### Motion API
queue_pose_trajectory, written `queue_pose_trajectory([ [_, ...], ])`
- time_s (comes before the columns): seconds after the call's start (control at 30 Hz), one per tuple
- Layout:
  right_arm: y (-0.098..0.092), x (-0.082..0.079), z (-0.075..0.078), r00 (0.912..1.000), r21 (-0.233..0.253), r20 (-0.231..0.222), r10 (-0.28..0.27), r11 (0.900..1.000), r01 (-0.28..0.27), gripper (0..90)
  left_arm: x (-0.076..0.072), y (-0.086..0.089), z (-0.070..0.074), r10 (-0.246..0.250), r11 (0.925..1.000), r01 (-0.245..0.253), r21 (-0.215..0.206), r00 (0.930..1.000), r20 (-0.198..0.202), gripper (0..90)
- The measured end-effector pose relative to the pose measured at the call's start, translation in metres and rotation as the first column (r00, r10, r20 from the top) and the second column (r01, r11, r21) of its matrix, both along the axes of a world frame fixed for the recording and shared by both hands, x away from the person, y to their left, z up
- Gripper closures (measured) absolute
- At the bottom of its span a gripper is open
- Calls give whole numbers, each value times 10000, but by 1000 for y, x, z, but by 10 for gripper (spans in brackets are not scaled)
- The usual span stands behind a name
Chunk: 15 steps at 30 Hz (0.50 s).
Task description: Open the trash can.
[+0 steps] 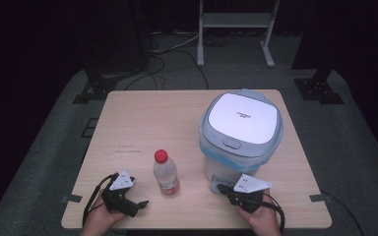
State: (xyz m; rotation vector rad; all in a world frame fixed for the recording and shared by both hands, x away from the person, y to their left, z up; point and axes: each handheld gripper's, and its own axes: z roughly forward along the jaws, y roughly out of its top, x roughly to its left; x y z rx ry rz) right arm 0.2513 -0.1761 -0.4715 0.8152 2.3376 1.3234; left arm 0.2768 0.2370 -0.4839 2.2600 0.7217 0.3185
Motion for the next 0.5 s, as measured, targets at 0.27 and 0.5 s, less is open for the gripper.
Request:
queue_pose_trajectory([
  [0.27,0,1,-2,10000,-59,16,80,10000,-80,898,0,0,0,-3,10000,3,5,10000,0,0],
  [0.5,0,-1,-4,9988,-303,368,308,9991,-297,898,0,0,0,-1,10000,1,3,10000,2,0],
])
